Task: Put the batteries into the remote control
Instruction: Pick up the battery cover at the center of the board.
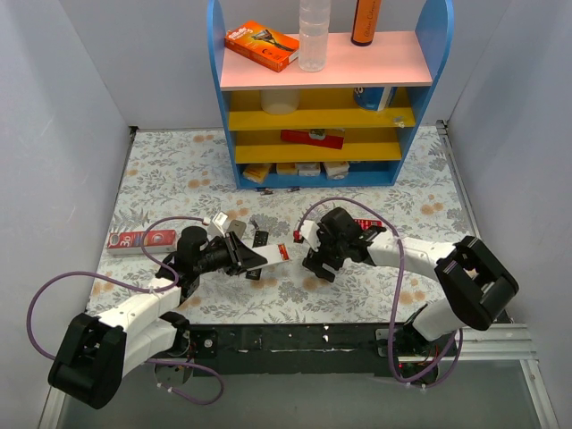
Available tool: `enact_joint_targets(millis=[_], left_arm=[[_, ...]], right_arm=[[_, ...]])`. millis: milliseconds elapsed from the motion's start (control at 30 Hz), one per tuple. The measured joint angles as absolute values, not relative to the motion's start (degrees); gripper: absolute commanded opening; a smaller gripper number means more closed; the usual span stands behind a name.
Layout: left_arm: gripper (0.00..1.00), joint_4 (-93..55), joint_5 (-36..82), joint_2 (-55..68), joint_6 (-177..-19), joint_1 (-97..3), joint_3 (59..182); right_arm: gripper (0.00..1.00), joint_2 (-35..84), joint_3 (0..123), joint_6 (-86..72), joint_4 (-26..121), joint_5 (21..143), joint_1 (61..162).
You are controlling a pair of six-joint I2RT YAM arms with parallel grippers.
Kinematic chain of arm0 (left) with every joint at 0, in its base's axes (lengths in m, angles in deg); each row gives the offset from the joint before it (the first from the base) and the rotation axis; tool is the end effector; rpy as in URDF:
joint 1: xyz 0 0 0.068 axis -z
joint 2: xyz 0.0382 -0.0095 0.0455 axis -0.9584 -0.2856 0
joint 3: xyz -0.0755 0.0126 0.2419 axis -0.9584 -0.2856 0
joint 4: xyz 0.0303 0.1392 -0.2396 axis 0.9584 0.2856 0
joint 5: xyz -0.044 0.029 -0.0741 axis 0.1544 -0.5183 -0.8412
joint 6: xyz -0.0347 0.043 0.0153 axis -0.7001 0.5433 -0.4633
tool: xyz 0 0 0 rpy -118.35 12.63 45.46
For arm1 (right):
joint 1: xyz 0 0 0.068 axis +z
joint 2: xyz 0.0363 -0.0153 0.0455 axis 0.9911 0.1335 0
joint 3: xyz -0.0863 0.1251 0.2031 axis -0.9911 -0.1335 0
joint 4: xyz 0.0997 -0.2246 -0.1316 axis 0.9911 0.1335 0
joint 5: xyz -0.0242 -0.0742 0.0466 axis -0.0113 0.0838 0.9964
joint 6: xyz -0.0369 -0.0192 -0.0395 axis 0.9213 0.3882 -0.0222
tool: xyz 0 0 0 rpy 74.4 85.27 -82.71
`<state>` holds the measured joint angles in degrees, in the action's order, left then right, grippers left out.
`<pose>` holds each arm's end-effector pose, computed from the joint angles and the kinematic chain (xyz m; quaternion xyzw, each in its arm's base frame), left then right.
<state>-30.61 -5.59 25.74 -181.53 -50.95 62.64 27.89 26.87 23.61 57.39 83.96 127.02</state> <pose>0.1889 -0.1043 0.1348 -0.3560 0.7506 -0.5564 0.0193 0.2061 0.2132 0.1288 -0.5531 0.7689 0.1314 0.2927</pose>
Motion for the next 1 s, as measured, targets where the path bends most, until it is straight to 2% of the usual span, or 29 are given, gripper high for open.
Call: enact_joint_targets(millis=[133, 333, 433, 467, 633, 767, 1000], left_arm=[[0.00, -30.43, -5.64, 25.74, -180.83, -50.97, 62.64], [0.00, -30.22, -5.74, 25.50, -180.20, -51.02, 62.64], [0.00, -30.26, -5.90, 25.50, -180.11, -51.06, 62.62], [0.00, -30.30, -5.92, 25.50, -180.02, -51.06, 62.57], [0.00, -30.81, -6.40, 25.57, -179.98, -51.08, 61.90], [0.00, -31.35, -7.14, 25.59, -179.98, -51.08, 61.72], [0.00, -36.38, -10.47, 25.96, -181.27, -51.08, 60.21]], right_arm=[[0.86, 29.25, 28.29, 24.22, 57.32, 83.98, 127.43], [0.73, 32.03, 30.76, 24.63, 57.45, 84.71, 127.47], [0.60, 33.14, 31.79, 24.96, 57.63, 85.47, 127.47], [0.53, 33.27, 31.90, 25.18, 57.74, 85.69, 127.47], [0.33, 33.88, 33.21, 25.90, 59.97, 86.15, 127.69], [0.27, 34.19, 34.41, 26.25, 62.57, 86.13, 128.04], [0.27, 28.86, 35.31, 27.15, 69.15, 85.62, 128.70]])
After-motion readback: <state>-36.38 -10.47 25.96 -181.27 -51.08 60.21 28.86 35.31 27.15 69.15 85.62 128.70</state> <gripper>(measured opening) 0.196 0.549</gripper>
